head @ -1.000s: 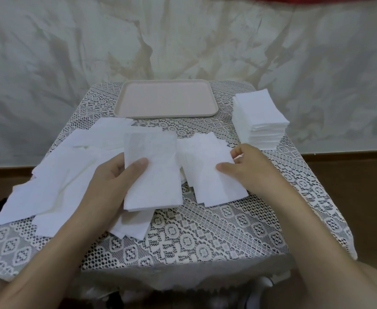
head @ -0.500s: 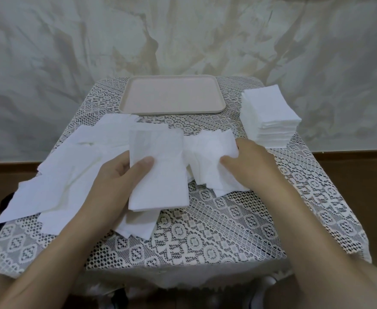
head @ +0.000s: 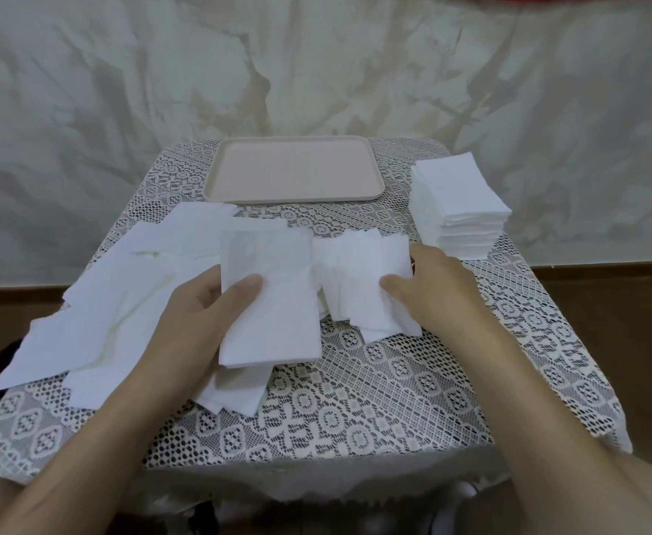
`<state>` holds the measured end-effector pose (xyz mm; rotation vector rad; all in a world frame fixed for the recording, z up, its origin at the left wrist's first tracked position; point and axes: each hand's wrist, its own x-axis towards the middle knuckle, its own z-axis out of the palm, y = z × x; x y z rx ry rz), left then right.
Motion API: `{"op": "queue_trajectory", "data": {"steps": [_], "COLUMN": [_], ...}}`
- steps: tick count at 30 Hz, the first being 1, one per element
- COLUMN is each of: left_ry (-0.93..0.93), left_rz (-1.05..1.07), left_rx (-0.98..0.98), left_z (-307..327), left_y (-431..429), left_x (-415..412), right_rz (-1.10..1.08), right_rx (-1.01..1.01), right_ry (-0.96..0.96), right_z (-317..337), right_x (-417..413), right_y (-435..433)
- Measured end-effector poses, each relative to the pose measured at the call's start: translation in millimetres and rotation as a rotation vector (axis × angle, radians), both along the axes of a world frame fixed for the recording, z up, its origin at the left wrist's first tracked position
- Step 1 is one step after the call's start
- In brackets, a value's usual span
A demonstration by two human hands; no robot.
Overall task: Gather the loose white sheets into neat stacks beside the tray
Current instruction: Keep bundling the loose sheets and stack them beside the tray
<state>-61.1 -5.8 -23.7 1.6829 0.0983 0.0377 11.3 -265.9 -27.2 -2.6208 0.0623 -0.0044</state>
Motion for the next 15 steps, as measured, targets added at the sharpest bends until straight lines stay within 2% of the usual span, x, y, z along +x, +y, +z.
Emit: {"op": "queue_trajectory", "data": {"steps": [11, 15], "left_ry": [-0.01, -0.009], "left_rz": [-0.007, -0.012], "left_rx": [0.006, 0.003], "left_z": [-2.0, -2.4], "left_y": [1.4, 2.5], "left_x": [0.8, 1.3], "right_rz": [0.011, 0.049], "right_rx": [-0.006, 0.087], "right_ry": [0.039, 0.056], "right_z": [-2.9, 2.8], "right_x": [0.5, -6.2], "right_y": [-1.5, -1.1]}}
